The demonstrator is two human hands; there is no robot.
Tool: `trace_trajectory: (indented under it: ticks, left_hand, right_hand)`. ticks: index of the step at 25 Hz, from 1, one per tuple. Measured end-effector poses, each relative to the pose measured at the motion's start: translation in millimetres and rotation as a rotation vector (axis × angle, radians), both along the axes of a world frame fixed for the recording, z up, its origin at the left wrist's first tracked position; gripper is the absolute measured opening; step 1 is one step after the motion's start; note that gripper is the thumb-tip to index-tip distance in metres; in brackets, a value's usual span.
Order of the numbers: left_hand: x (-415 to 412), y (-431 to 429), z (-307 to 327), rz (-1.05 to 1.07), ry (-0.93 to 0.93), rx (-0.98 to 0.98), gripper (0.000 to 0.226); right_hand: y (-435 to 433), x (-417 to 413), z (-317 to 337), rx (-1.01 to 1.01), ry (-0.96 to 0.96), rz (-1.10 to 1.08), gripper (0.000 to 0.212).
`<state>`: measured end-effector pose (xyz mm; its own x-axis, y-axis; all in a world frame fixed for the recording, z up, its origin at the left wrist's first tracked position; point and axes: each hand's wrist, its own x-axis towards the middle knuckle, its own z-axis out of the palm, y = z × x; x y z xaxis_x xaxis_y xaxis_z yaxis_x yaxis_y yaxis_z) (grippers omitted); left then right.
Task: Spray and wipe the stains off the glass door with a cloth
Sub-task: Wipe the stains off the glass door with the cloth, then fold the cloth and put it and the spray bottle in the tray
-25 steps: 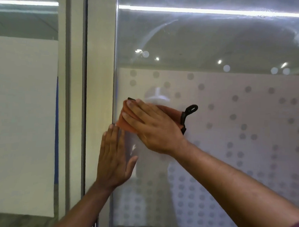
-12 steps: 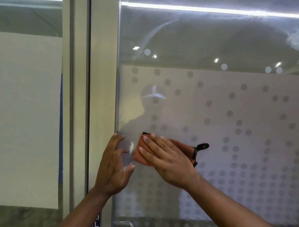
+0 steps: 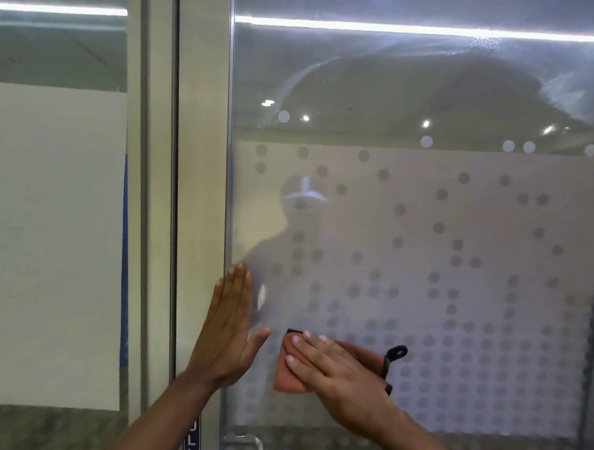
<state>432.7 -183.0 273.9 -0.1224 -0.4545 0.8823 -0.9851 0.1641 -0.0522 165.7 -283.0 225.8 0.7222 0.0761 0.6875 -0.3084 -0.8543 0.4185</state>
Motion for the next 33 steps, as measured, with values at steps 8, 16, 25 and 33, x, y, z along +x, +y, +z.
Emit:
trace_trajectory:
  ticks: [8, 16, 25, 33]
  left_hand:
    - [-35, 53, 10, -0.078, 0.249, 0.177, 0.087]
    - [-175, 161, -46, -0.157, 0.719, 0.442, 0.078]
    - [-289, 245, -92, 0.012, 0.821, 0.145, 0.022]
    - [-345, 358, -97, -0.130, 1.356, -0.110, 0.016]
  right_hand:
    - [71, -3, 13, 1.270, -0.674, 0.390, 0.054]
    - [129, -35, 32, 1.531, -0.912, 0.430, 0.022]
    - [203, -76, 7, 1.644, -1.029, 0.446, 0.035]
    - [292, -101, -36, 1.986, -0.817, 0.500, 0.040]
